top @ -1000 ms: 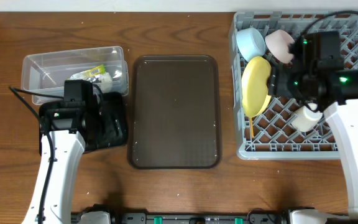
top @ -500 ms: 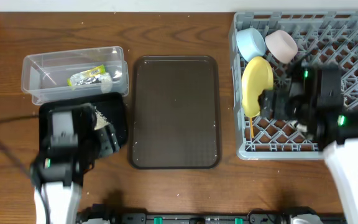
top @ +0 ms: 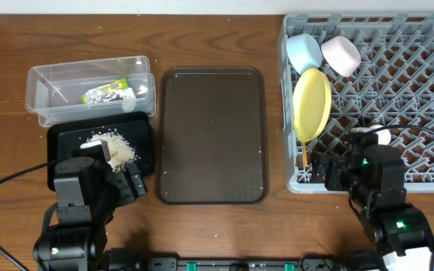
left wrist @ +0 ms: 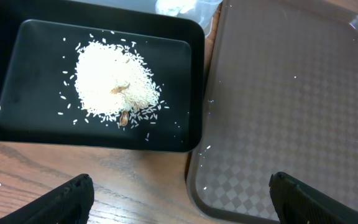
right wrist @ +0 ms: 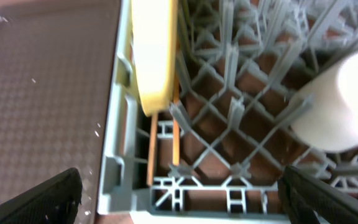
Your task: Sort waste into correct bins and load items into the dishwasher rack
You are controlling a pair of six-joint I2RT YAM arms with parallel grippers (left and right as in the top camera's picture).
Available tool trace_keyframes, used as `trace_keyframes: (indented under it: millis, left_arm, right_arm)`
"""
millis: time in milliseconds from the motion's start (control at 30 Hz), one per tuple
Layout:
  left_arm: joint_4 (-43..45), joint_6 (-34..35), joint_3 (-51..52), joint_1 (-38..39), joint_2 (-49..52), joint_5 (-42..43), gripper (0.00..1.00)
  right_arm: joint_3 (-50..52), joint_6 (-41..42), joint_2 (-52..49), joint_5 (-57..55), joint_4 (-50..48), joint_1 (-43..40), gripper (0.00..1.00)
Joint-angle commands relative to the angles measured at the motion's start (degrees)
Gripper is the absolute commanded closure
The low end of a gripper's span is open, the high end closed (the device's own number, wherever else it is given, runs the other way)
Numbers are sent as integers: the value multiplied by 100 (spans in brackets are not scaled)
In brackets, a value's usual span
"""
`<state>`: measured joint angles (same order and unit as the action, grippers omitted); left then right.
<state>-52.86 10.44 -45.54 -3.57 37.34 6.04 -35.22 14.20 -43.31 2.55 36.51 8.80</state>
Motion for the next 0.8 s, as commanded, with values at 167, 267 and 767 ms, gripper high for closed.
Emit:
trace_keyframes:
  millis: [167, 267, 767]
  left_arm:
    - [2, -31, 31, 13, 11, -4, 7]
    - [2, -33, 31, 13, 11, -4, 7]
    - [2, -33, 31, 13, 11, -4, 7]
  right_arm:
    - [166, 120, -24, -103, 247, 76, 1]
    - [166, 122, -24, -101, 334, 76, 1]
    - [195, -197, 166, -229, -131, -118, 1]
